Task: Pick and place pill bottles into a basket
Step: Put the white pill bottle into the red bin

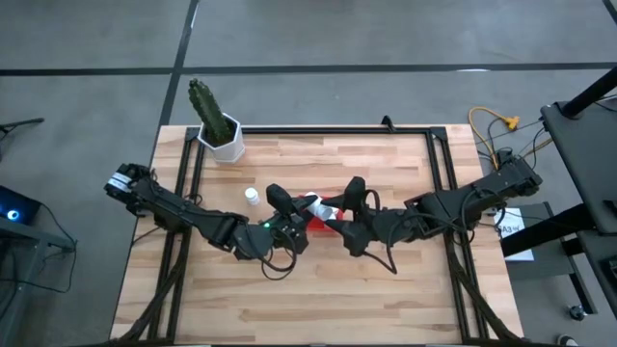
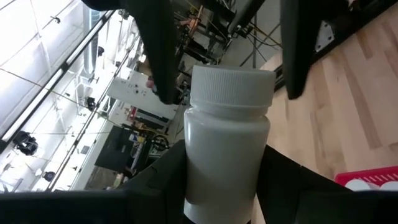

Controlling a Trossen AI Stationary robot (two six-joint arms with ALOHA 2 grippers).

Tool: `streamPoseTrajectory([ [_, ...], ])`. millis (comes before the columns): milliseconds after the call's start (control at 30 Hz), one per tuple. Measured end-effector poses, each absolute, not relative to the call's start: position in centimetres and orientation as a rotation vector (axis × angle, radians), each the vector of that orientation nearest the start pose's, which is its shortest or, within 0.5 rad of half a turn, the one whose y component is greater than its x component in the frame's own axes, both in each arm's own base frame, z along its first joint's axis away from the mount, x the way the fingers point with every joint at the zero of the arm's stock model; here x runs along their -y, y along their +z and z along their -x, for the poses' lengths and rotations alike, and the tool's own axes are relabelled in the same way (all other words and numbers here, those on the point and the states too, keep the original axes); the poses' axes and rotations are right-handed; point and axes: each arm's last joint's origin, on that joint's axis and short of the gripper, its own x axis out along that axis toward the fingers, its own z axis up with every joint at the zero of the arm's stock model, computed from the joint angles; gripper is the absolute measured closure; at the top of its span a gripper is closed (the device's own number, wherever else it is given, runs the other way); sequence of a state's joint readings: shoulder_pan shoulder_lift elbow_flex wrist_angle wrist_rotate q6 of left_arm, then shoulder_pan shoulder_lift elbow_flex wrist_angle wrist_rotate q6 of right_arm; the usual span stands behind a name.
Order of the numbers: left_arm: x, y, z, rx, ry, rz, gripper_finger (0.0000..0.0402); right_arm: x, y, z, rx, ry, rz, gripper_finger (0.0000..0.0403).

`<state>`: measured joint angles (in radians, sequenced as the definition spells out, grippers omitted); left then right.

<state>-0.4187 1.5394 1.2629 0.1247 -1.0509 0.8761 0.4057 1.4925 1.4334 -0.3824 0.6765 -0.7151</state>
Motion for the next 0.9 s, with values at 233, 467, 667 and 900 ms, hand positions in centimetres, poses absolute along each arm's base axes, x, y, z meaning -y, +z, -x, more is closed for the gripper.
streamPoseTrajectory([
  [233, 11.7, 34.7, -32.6, -0.38, 0.54, -0.944, 0.027, -11.3, 37.3, -31.0, -0.466, -0.12, 0.928, 0.0154],
  [467, 11.8, 34.6, -32.6, -0.377, 0.525, -0.942, 0.027, -11.4, 37.0, -31.2, -0.476, -0.123, 0.933, 0.0212],
  [667, 11.8, 34.4, -32.6, -0.382, 0.532, -0.936, 0.027, -11.6, 36.3, -31.8, -0.498, -0.131, 0.947, 0.0258],
  [900, 11.7, 34.1, -32.5, -0.38, 0.532, -0.921, 0.027, -11.6, 36.7, -31.6, -0.479, -0.127, 0.922, 0.0258],
])
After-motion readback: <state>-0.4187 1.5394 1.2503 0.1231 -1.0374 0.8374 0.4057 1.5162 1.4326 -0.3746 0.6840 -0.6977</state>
